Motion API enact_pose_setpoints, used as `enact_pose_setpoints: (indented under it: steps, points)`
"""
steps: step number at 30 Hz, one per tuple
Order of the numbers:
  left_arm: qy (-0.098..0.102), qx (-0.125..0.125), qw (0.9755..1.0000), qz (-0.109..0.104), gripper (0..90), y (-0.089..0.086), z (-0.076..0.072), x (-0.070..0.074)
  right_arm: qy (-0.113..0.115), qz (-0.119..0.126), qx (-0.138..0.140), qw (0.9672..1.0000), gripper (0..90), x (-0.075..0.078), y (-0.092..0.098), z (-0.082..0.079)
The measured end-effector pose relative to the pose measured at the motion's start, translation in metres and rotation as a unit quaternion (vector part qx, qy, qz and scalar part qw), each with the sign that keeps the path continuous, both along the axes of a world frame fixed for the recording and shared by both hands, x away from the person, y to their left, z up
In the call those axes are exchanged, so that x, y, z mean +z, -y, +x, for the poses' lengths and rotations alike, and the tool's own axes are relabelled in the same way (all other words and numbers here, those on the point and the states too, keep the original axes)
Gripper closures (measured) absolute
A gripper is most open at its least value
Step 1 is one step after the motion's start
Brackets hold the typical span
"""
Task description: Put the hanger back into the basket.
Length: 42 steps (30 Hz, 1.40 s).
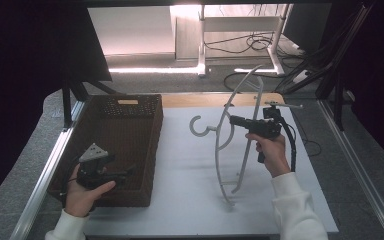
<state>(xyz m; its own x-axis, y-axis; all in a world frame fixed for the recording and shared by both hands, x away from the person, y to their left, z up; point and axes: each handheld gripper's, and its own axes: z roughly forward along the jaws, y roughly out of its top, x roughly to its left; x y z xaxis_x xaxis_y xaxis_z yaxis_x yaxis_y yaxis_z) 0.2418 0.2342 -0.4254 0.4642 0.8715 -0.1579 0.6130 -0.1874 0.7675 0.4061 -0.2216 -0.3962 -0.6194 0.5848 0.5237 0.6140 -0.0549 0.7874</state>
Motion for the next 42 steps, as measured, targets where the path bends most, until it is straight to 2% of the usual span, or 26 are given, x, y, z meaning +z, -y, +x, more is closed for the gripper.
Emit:
enact_pose_setpoints:
  steps: [6,11,17,19,24,33,42]
  points:
    - [0.007,-0.026,0.9994,-0.021,16.4,0.021,0.003,0.013,0.001,0.016,0.010,0.9998,85.9,0.003,-0.003,-0.002]
    - [0.007,-0.062,0.9968,-0.050,17.0,0.049,0.009,0.024,0.005,0.020,0.015,0.9997,85.9,0.005,-0.005,-0.004]
    - [0.000,-0.090,0.9944,-0.056,17.7,0.086,0.019,0.028,0.001,0.020,0.020,0.9996,85.9,0.004,-0.008,-0.006]
    - [-0.010,-0.096,0.9937,-0.056,18.0,0.098,0.023,0.028,0.000,0.022,0.021,0.9995,85.9,0.005,-0.009,-0.006]
    - [-0.039,-0.110,0.9906,-0.070,20.3,0.120,0.036,0.023,0.004,0.026,0.024,0.9994,85.8,0.006,-0.008,-0.007]
    - [-0.069,-0.134,0.9853,-0.081,29.9,0.151,0.056,0.007,0.005,0.031,0.027,0.9991,85.8,0.007,-0.009,-0.009]
    - [-0.080,-0.136,0.9839,-0.084,36.8,0.177,0.068,-0.010,0.001,0.034,0.027,0.9991,85.7,0.007,-0.010,-0.010]
